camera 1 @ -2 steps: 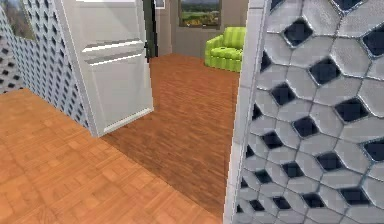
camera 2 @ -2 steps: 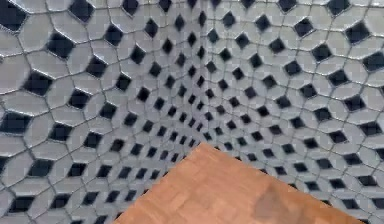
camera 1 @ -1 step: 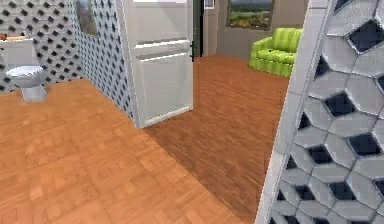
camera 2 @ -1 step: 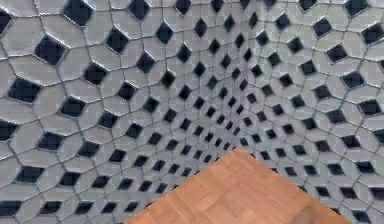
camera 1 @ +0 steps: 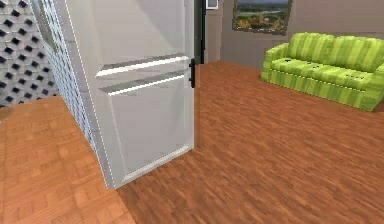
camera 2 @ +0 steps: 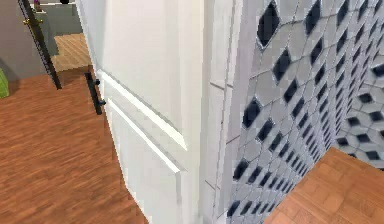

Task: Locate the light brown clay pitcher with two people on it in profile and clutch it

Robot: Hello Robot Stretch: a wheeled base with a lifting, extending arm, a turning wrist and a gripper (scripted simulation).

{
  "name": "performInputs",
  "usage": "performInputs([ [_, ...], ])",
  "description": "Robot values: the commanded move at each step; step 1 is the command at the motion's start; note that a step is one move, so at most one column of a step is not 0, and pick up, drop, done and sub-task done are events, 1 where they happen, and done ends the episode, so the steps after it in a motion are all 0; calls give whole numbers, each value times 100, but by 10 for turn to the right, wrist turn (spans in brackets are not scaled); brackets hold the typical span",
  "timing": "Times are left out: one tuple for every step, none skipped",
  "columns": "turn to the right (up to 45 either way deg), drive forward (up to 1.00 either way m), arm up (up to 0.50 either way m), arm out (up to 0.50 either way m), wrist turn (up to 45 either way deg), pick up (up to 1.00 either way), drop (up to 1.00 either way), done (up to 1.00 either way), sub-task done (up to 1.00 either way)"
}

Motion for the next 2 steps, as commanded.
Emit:
performInputs([
  [-30,0,0,0,0,0,0,0,0],
  [-450,0,0,0,0,0,0,0,0],
])
